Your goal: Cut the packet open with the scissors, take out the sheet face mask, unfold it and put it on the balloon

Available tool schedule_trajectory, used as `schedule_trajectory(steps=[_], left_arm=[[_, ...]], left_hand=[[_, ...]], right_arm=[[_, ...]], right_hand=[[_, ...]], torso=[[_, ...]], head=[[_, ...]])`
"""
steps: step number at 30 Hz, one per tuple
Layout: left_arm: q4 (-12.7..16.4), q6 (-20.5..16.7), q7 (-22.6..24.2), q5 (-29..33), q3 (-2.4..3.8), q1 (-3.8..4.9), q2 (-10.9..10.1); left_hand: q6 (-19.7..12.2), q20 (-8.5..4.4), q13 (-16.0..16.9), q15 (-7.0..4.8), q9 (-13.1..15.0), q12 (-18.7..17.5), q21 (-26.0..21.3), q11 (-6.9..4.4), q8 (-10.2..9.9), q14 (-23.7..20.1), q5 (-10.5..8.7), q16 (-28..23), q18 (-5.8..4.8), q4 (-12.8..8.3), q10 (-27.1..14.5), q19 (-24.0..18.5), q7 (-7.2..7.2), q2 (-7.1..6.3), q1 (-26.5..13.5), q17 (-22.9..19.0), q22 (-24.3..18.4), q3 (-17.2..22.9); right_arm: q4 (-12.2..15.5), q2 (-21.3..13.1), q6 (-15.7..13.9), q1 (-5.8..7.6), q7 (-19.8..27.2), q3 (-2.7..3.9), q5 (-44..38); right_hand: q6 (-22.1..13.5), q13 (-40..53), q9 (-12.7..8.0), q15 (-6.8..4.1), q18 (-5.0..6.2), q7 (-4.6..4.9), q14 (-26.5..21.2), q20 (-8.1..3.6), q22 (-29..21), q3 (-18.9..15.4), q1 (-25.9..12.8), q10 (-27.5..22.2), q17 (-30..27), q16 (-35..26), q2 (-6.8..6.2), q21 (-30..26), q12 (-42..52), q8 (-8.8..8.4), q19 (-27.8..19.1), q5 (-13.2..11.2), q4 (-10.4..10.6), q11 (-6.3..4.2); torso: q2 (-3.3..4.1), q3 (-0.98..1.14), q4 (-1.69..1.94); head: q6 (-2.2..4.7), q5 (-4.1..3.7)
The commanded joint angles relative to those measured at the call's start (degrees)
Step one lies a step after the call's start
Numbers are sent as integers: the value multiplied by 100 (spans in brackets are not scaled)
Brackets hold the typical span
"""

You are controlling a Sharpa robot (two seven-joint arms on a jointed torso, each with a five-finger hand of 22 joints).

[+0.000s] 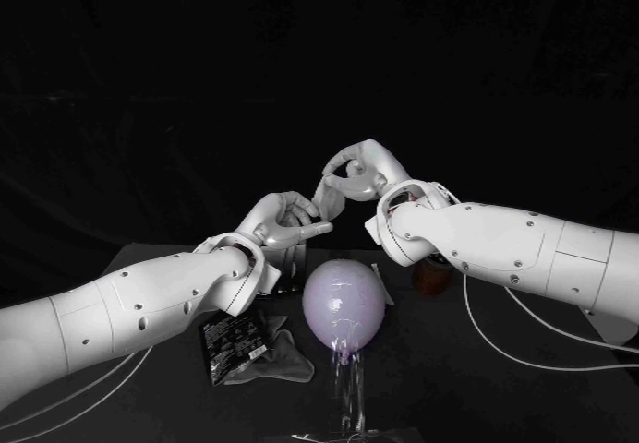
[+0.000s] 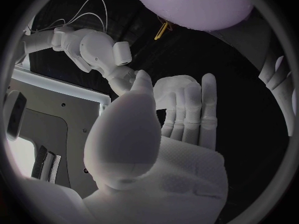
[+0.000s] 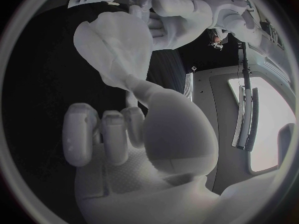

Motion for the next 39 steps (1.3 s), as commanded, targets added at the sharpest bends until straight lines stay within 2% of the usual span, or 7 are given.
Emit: schedule_trajectory(steps=[1,11,19,25,32,35,39], left_arm=[[75,-189,-71,287,12,2,19],[148,-284,-72,538,18,2,35],[157,-401,36,764,21,2,44],[160,-414,71,817,22,2,50],[151,-403,67,833,22,2,51],[148,-397,65,835,22,2,52],[145,-387,70,836,23,2,51]], left_hand=[[-4,-2,14,-12,-19,71,62,-23,60,-30,-14,54,70,2,-25,-39,179,52,-102,5,28,-91],[94,-16,7,-44,-73,159,147,-62,118,37,-12,156,78,-3,5,-52,136,213,-141,38,91,-132],[352,-73,-123,-148,-263,136,270,-192,82,209,-6,266,88,-56,177,-51,-3,873,284,122,179,101],[622,-143,-481,-246,-652,-289,355,-285,-266,259,-5,251,85,-42,345,-90,-96,1173,956,64,249,421],[1050,-228,-877,-357,-1016,-784,508,-349,-575,246,-14,205,81,-84,640,-166,-114,1251,1642,-7,371,1013],[1292,-298,-1152,-341,-1231,-1149,766,-370,-798,228,-20,156,68,-118,911,-310,-113,996,1878,-70,565,1551],[1383,-308,-1269,-337,-1331,-1306,912,-362,-906,249,-17,135,69,-79,1048,-400,-119,884,1836,-103,677,1913]], right_arm=[[-17,27,-50,5,-76,5,-111],[-4,53,-45,3,-87,5,-172],[4,48,-28,3,-91,5,-198],[4,43,-22,3,-94,4,-203],[5,39,-17,3,-94,4,-205],[6,36,-13,3,-95,4,-205],[6,31,-4,3,-98,4,-206]], right_hand=[[53,952,-8,-45,-64,-6,587,-2,1197,34,-35,169,1469,21,1,34,20,20,90,23,-6,-17],[47,951,-4,-44,-64,-4,586,-1,1196,94,-59,170,1469,21,-19,36,16,43,91,24,-25,-16],[47,951,-4,-44,-64,-4,586,-1,1196,94,-59,170,1469,21,-19,36,16,43,91,24,-25,-16],[47,951,-4,-44,-64,-4,586,-1,1196,94,-59,170,1469,21,-19,36,16,43,91,24,-25,-16],[44,949,-2,-43,-63,-3,586,-1,1195,115,-70,169,1466,19,-28,30,13,51,88,24,-31,-15],[44,949,-2,-43,-63,-3,586,-1,1195,115,-70,169,1466,19,-28,30,13,51,88,24,-31,-15],[44,949,-2,-43,-63,-3,586,-1,1195,115,-70,169,1466,19,-28,30,13,51,88,24,-31,-15]], torso=[[0,-1,2],[-2,-2,1],[-2,0,3],[-3,1,-1],[-3,0,2],[-3,-2,0],[0,-4,3]], head=[[-11,-1],[0,-3],[-1,-2],[5,5],[5,-2],[6,1],[7,-1]])
